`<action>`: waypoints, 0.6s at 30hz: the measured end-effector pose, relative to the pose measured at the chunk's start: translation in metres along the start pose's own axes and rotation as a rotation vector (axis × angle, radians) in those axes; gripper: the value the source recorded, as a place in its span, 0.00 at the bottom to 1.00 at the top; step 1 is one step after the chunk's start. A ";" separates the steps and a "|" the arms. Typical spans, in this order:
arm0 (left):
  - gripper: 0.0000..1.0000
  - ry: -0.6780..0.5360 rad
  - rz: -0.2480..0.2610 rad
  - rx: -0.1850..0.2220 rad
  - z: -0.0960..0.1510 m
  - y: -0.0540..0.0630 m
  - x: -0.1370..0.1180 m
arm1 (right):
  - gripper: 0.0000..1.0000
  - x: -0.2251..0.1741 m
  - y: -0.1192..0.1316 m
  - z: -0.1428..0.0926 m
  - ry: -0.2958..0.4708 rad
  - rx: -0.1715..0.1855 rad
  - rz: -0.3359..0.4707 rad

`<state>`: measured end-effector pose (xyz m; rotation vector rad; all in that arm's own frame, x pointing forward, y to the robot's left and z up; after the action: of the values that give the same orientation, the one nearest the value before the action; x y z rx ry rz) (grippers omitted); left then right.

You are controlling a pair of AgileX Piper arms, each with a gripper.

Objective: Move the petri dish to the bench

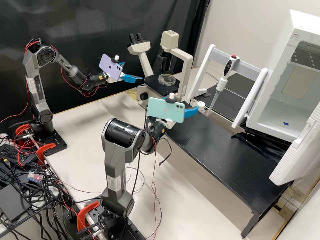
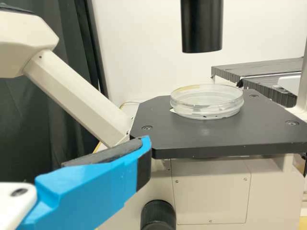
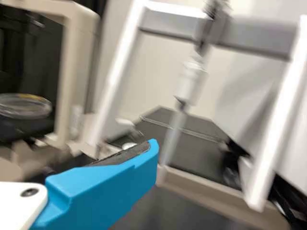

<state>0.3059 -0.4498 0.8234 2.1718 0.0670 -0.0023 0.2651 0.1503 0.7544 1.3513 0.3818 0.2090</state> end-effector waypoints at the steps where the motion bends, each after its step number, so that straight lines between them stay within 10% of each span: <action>1: 1.00 0.000 0.000 0.000 0.000 0.000 0.000 | 1.00 0.002 -0.002 -0.005 0.018 -0.016 -0.004; 8: 1.00 0.000 0.000 0.000 0.000 0.000 0.000 | 1.00 0.033 -0.019 -0.042 0.106 -0.070 -0.019; 18: 1.00 0.000 0.000 0.000 0.000 0.000 0.000 | 1.00 0.080 -0.037 -0.056 0.123 -0.058 -0.138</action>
<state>0.3059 -0.4498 0.8234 2.1718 0.0670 -0.0023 0.3146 0.2228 0.6970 1.2532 0.5667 0.1879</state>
